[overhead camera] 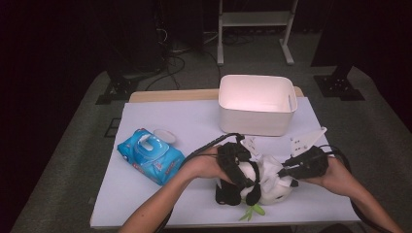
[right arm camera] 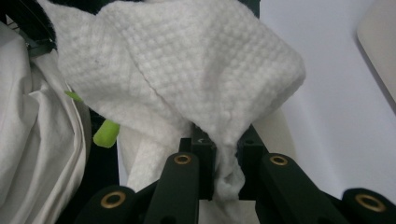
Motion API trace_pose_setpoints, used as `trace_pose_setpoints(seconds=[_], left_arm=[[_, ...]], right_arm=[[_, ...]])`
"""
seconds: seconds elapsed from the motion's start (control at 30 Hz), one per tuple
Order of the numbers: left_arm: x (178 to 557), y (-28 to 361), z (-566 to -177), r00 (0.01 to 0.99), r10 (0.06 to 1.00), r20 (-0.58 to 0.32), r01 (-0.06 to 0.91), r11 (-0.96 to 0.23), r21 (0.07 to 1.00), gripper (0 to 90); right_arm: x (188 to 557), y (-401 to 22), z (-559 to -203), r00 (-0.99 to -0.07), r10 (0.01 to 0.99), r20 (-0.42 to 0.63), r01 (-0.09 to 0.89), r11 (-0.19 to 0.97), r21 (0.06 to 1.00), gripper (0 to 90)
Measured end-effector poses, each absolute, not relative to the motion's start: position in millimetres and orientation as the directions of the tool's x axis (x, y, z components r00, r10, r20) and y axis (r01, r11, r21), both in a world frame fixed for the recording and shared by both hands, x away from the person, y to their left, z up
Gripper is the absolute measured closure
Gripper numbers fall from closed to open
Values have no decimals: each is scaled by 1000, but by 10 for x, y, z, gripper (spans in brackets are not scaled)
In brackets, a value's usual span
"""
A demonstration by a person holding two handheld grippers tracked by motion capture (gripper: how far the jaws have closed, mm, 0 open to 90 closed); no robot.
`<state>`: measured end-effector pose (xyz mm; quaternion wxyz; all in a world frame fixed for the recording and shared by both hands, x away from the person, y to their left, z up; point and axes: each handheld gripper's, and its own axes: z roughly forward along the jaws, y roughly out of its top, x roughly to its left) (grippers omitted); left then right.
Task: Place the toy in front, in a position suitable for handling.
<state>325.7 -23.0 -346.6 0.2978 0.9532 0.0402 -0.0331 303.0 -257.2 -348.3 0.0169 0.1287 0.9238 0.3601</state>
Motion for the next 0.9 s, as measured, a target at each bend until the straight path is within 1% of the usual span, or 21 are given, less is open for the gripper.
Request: trace_pose_setpoints(seconds=[0.03, 0.07, 0.17, 0.23, 0.33, 0.47, 0.6, 0.8, 0.9], left_arm=[[3255, -241, -3483, 994, 56, -93, 99, -820, 564, 196], [3253, -246, -3494, 995, 48, -91, 91, -822, 562, 223], [3229, -244, -3482, 997, 31, -64, 62, -825, 562, 359], [3211, -228, -3435, 1000, 10, -14, 16, -822, 570, 433], [3223, -219, -3369, 1000, 0, 21, -12, -814, 580, 487], [3283, -234, -3293, 999, -27, 26, -37, -806, 591, 496], [3350, -281, -3198, 996, -17, 84, -63, -812, 581, 497], [3562, -278, -3103, 987, -7, 158, -97, -816, 569, 496], [3664, -260, -3164, 987, 0, 164, -94, -818, 567, 490]], right_arm=[[3032, -2568, -3483, -967, 247, 60, 223, 710, 668, 814], [3031, -2561, -3487, -967, 246, 62, 223, 711, 667, 814], [3031, -2558, -3497, -968, 244, 64, 223, 711, 667, 814], [3038, -2576, -3488, -967, 245, 69, 227, 705, 672, 813], [3087, -2651, -3419, -963, 262, 65, 232, 683, 693, 813], [3216, -2726, -3331, -957, 281, 71, 243, 649, 721, 812], [3386, -2696, -3271, -955, 288, 64, 248, 664, 705, 812], [3655, -2672, -3162, -949, 309, 55, 257, 664, 702, 811], [3773, -2639, -3212, -946, 317, 66, 272, 668, 692, 811]])
